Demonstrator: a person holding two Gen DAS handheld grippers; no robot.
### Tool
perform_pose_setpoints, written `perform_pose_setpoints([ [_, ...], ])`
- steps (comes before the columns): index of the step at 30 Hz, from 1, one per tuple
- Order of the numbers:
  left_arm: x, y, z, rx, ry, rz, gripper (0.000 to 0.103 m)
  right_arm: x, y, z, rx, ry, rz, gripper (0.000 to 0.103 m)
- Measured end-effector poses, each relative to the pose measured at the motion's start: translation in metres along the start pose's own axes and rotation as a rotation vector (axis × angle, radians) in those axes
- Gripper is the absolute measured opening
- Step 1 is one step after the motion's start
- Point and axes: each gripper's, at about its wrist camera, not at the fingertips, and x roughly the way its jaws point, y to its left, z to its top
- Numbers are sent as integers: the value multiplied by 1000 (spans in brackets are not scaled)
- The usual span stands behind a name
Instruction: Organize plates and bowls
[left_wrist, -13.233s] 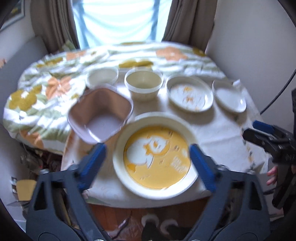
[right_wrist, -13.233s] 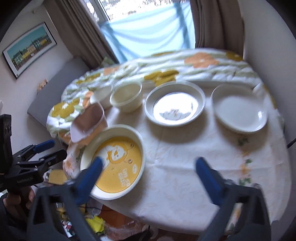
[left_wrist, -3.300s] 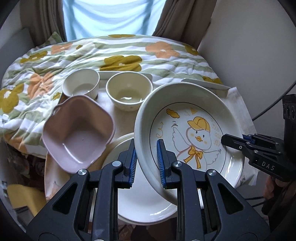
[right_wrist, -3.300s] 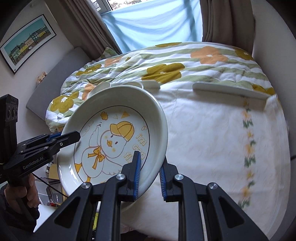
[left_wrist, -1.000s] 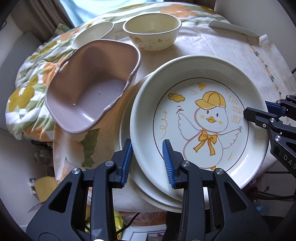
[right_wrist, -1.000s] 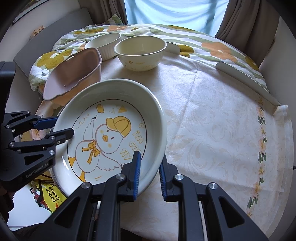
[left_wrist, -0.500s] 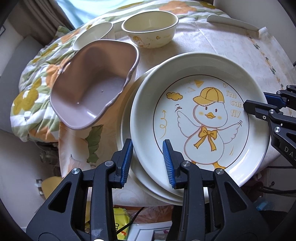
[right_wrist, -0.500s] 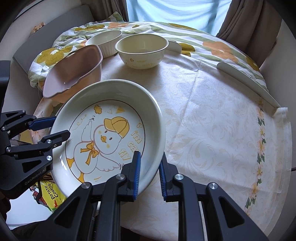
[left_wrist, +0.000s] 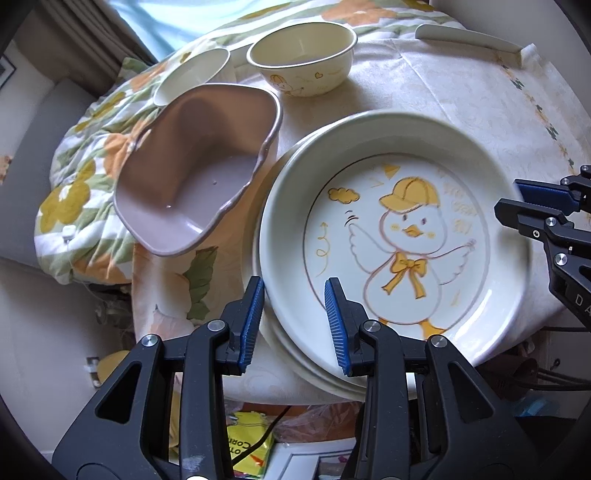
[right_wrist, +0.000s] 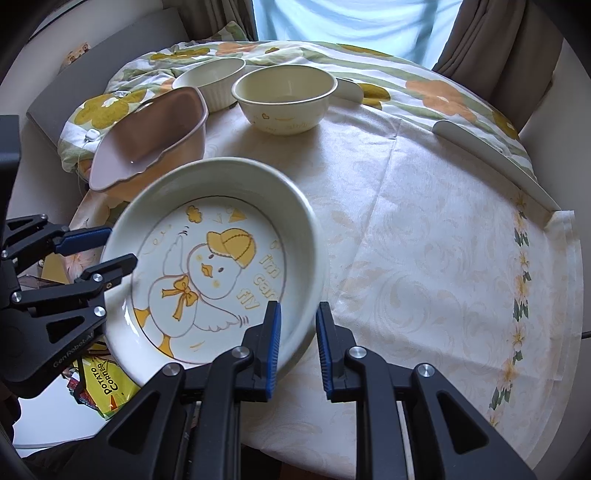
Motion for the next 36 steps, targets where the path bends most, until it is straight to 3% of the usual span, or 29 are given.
perform_pose_setpoints([
  [3, 3, 0, -1, -2, 5, -18, 40, 0, -1, -1, 10, -2, 21, 17],
  [12, -11, 6, 1, -31, -18, -38, 41, -14, -9, 0, 29, -38, 29, 17],
  [16, -38, 14, 9, -62, -75, -32, 41, -33, -20, 7, 50, -85, 63, 17],
  [19, -75, 36, 17, -136, -182, -19, 42, -54, -27, 18, 50, -130, 126, 17],
  [20, -86, 44, 19, -167, -220, -6, 46, -62, -29, 24, 45, -150, 154, 21],
  [22, -109, 65, 19, -256, -304, 26, 101, -77, -31, 37, 31, -201, 171, 58],
  [23, -115, 75, 18, -297, -342, 35, 103, -82, -31, 43, 20, -224, 177, 89],
  [24, -118, 85, 16, -339, -357, 24, 103, -87, -30, 51, 6, -248, 195, 95],
  [29, -96, 117, 19, -472, -287, 7, 103, -78, -16, 95, -77, -183, 278, 95],
  [36, -45, 142, 10, -616, -170, -72, 103, -16, 24, 145, -147, -22, 366, 95],
])
